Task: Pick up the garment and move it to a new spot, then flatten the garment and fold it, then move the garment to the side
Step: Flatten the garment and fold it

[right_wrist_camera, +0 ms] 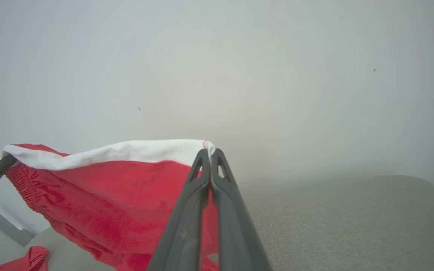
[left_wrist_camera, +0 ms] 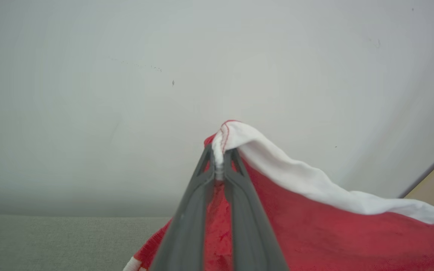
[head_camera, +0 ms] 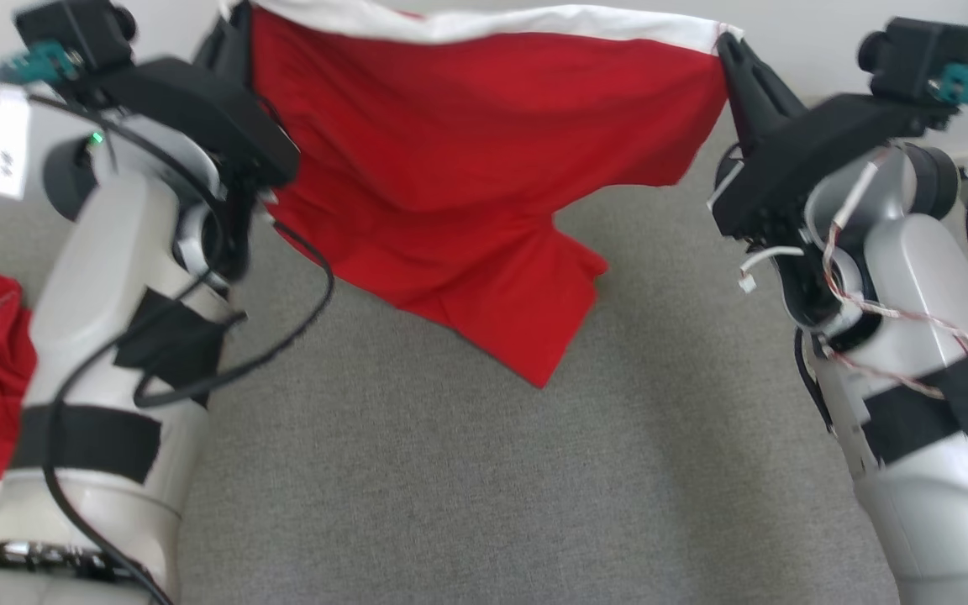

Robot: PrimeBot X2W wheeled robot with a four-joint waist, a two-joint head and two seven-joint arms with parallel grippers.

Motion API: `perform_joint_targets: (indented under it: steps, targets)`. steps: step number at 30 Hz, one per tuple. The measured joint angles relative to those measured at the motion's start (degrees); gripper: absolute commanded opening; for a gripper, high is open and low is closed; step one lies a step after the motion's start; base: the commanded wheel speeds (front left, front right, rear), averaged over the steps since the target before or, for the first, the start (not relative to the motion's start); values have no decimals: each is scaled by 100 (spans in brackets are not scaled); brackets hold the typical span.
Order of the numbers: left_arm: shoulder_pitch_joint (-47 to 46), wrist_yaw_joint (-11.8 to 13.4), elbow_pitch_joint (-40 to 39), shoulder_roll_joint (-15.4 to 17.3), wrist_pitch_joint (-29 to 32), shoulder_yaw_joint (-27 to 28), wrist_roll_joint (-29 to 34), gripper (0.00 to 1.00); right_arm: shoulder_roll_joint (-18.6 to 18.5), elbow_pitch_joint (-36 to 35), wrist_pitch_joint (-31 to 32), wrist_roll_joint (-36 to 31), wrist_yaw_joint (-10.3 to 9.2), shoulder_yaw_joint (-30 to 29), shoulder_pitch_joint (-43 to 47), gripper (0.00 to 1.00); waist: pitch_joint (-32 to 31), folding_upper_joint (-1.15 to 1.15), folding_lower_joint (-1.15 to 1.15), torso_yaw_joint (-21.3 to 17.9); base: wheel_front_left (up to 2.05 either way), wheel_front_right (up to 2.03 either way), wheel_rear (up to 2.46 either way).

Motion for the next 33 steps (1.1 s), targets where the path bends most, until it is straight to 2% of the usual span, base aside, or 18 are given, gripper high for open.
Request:
perform_joint_targets:
  steps: [5,7,10,14,17,18,22,25,28,29,30,33]
  targets:
    - [539,-296,-461,-55,-85,-45,-154,0,-56,-1027,-16,514,369,-129,789,0,-319,0,0,25,0,0,0]
    - [792,-404,-879,-55,-22,-38,-378,0,-75,-1555,96,733,446,-193,1134,0,-451,0,0,42,0,0,0]
    - [1241,-554,-1763,-57,232,-78,-750,0,-130,-2353,210,972,453,-386,1447,0,-636,0,-1,71,0,0,0]
    - [1759,-566,-3036,-64,839,-392,-1103,0,-236,-3200,463,1233,318,-686,1646,0,-802,-1,-2,125,0,0,0]
    - [2062,-554,-3600,-70,1234,-549,-1238,0,-328,-3092,632,1251,212,-803,1740,0,-781,-1,-2,167,0,0,0]
    - [2125,-464,-3659,-74,1332,-554,-1239,0,-309,-2918,638,1251,154,-822,1730,0,-747,-1,-1,176,0,0,0]
    - [2112,108,-3063,-60,1403,-281,-1213,0,-166,-1400,565,1007,105,-649,1156,0,-539,0,0,192,0,0,0]
    - [1753,521,-2384,-30,1148,-136,-829,0,-80,-561,244,735,91,-609,69,0,-332,1,2,147,0,0,0]
    - [974,654,-2481,-59,704,22,-692,0,-34,-740,-186,712,148,-755,-1116,0,-97,1,2,61,0,0,0]
    - [676,664,-2632,-80,466,116,-694,0,-68,-934,-302,712,230,-804,-1358,0,-21,1,2,36,0,0,0]
    - [676,664,-2632,-80,466,116,-694,0,-68,-934,-302,712,230,-804,-1358,0,-21,1,2,36,0,0,0]
    - [64,560,-2989,-90,53,332,-831,0,-218,-1240,-434,700,541,-658,-1561,0,204,-1,0,-25,0,0,0]
